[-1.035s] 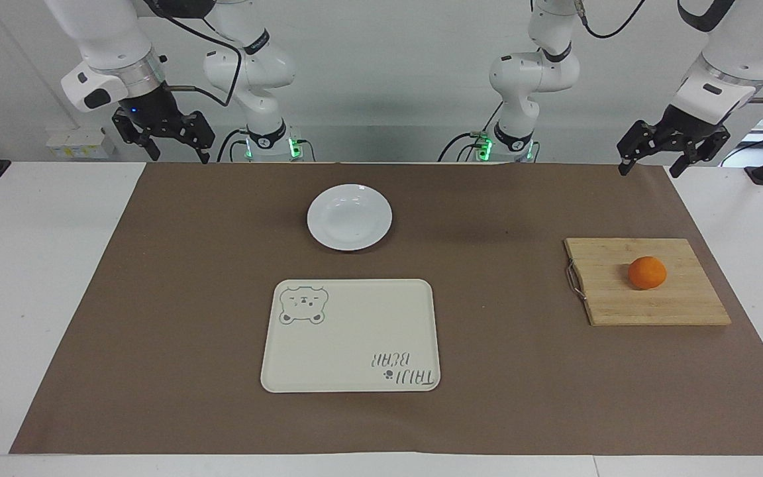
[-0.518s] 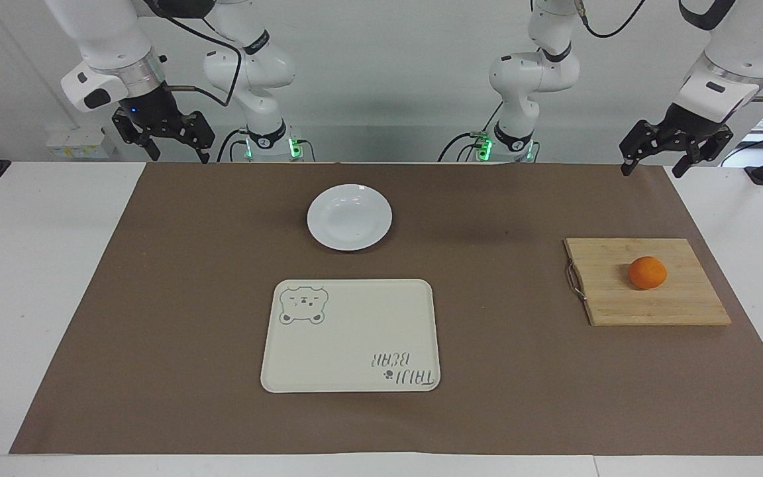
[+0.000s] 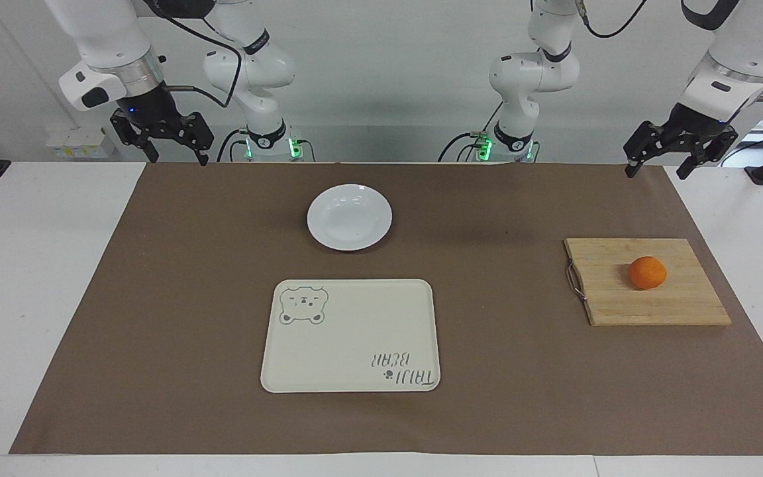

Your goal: Place orange and plate with both arms

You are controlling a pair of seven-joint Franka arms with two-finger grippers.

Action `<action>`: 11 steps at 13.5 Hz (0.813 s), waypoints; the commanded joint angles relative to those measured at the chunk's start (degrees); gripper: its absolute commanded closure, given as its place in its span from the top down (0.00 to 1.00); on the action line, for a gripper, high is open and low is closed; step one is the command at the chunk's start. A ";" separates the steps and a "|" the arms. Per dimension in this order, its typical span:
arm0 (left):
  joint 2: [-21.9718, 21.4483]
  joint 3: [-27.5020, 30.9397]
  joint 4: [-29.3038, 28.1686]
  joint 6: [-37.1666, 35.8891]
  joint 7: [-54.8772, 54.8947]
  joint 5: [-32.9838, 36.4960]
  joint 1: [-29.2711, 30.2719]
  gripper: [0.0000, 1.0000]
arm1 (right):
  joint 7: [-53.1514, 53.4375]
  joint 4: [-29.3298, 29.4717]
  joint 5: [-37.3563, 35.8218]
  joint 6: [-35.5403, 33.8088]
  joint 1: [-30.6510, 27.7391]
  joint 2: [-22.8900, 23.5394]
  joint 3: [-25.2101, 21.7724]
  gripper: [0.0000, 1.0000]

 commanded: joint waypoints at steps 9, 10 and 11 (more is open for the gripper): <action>-1.09 0.33 -7.37 8.94 5.36 -0.08 4.76 1.00 | -1.39 -1.48 0.02 1.36 -0.69 -1.01 0.25 1.00; -1.09 0.33 -8.51 10.44 6.32 -0.08 5.38 1.00 | -1.39 -1.48 0.02 1.44 -0.69 -0.92 0.25 1.00; -0.92 0.33 -9.22 11.76 7.20 -0.08 6.17 1.00 | -1.39 -1.48 0.02 1.53 -0.69 -0.92 0.25 1.00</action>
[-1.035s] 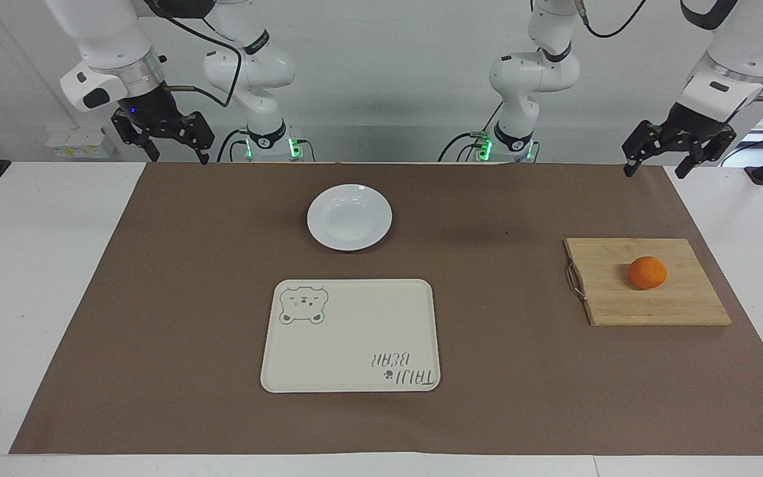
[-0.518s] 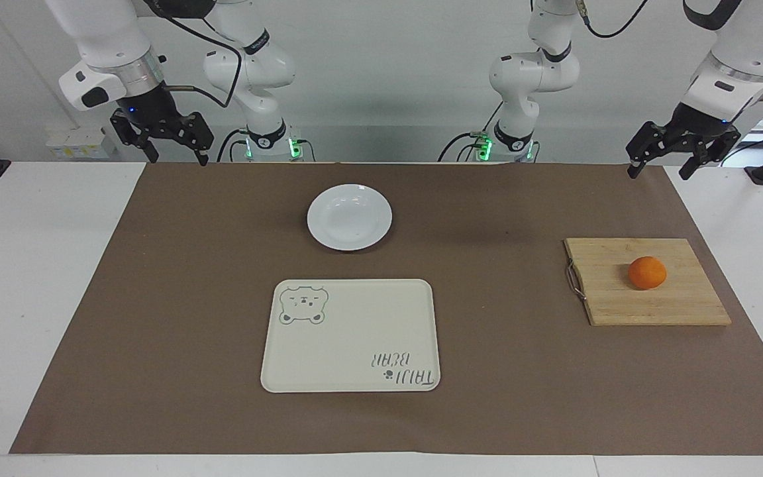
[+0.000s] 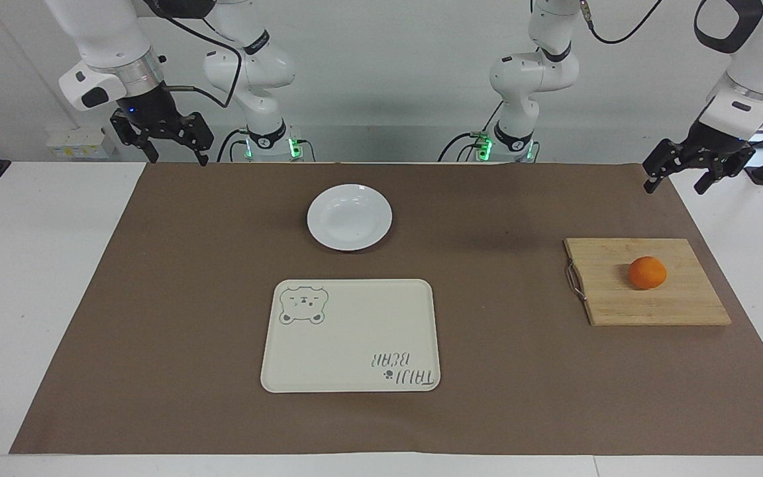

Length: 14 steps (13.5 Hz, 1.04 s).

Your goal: Place orange and plate with both arms

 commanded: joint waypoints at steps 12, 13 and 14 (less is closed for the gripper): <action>5.21 -0.28 -17.12 24.39 11.15 -0.19 9.48 1.00 | -1.39 -1.36 0.02 1.50 -0.69 -0.92 0.25 1.00; 6.71 -0.28 -17.73 26.23 11.07 -0.19 9.57 1.00 | -1.39 -1.36 0.02 1.50 -0.69 -0.92 0.25 1.00; 7.94 -0.28 -19.57 29.20 11.06 -0.19 9.57 1.00 | -1.31 -1.36 0.02 1.50 -0.69 -0.92 0.25 1.00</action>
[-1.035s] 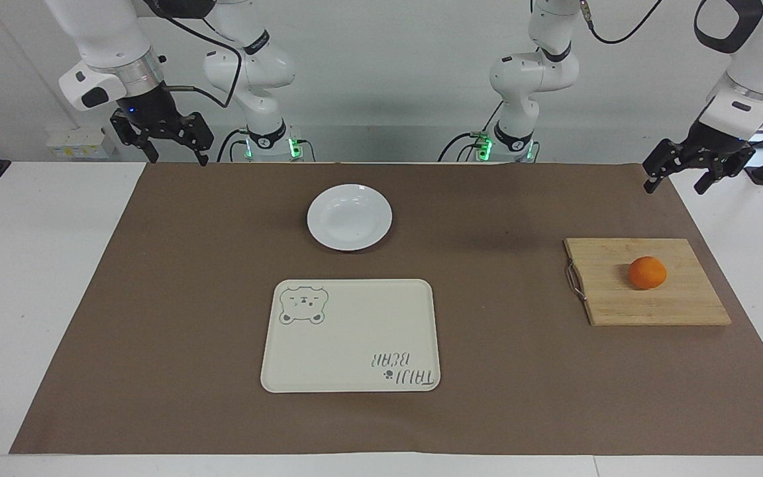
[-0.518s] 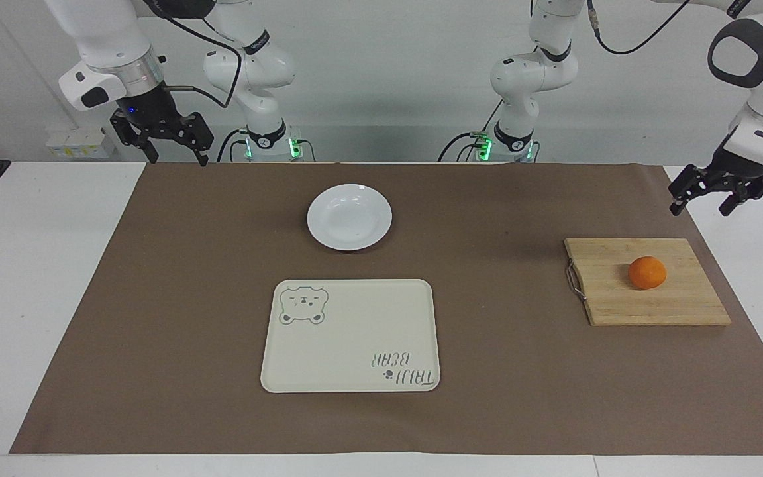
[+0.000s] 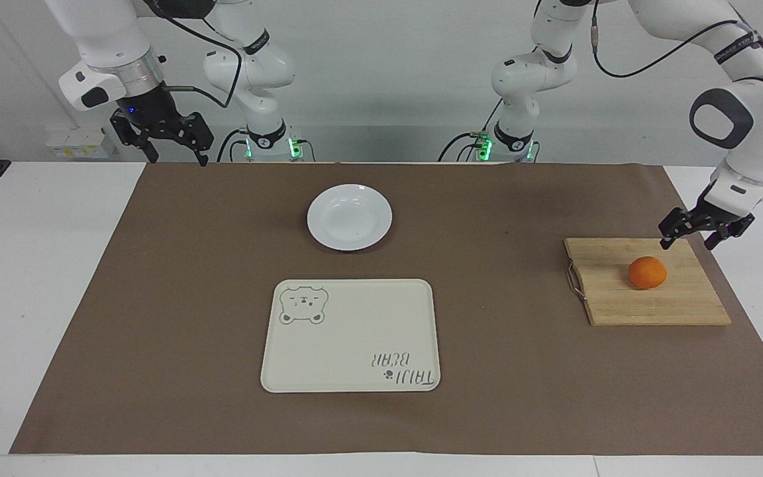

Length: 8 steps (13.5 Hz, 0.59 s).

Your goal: Place orange and plate with both arms

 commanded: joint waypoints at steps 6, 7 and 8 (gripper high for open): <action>5.06 -0.20 -5.89 10.75 0.62 -0.19 0.39 1.00 | -1.48 -1.35 0.02 1.56 -0.69 -0.84 0.25 1.00; 5.75 -0.20 -5.97 11.44 0.79 -0.19 0.56 1.00 | -1.48 -1.35 0.02 1.56 -0.69 -0.84 0.25 1.00; 6.98 -0.20 -5.97 12.58 0.71 -0.19 0.57 1.00 | -1.39 -1.35 0.02 1.82 -0.69 -0.84 0.25 1.00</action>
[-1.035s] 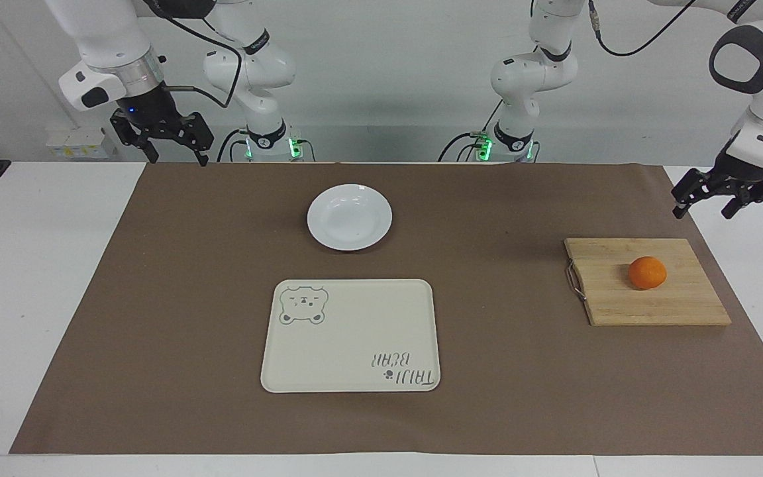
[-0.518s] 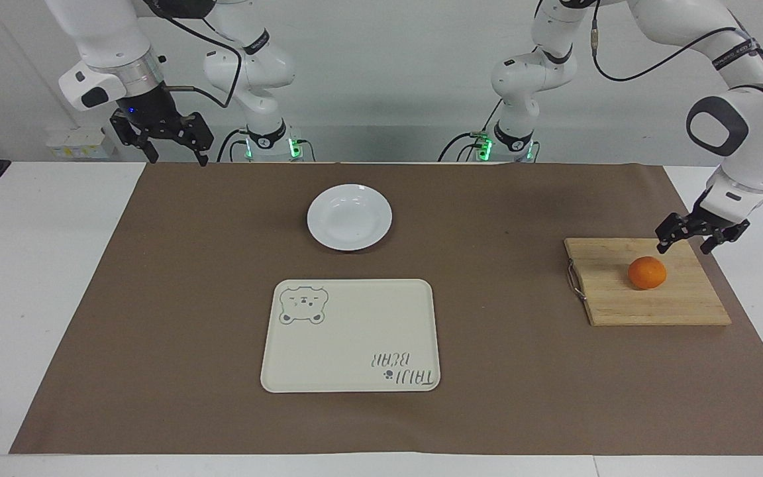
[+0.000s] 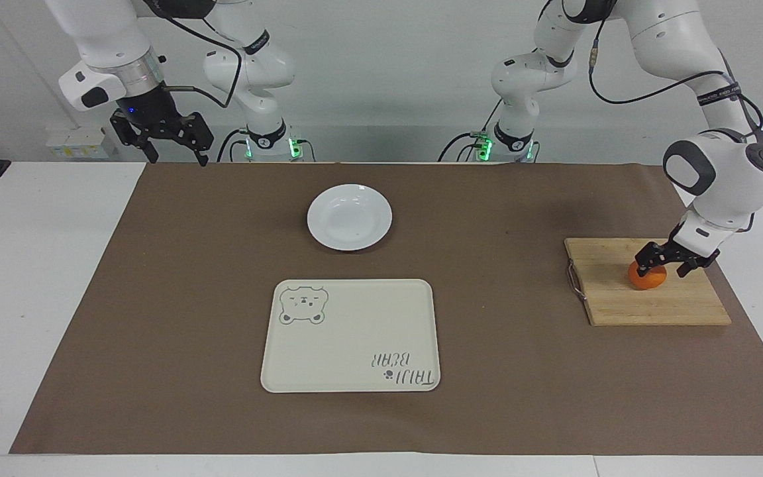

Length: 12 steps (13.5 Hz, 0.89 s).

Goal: Place orange and plate with both arms
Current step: 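Reach the left gripper to the orange and grasp it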

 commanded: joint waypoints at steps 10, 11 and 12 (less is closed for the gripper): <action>0.37 -0.22 -2.78 2.46 0.27 -0.19 0.62 0.15 | -1.56 -1.17 -0.07 2.42 -0.78 -0.66 -0.09 1.00; 0.28 -0.22 -2.52 2.46 0.44 -0.19 0.53 0.04 | -1.48 -1.26 0.02 2.25 -0.69 -0.75 -0.09 1.00; -0.07 -0.22 -1.99 2.28 0.53 -0.19 0.27 0.00 | -1.48 -1.17 -0.07 2.50 -0.78 -0.66 -0.09 1.00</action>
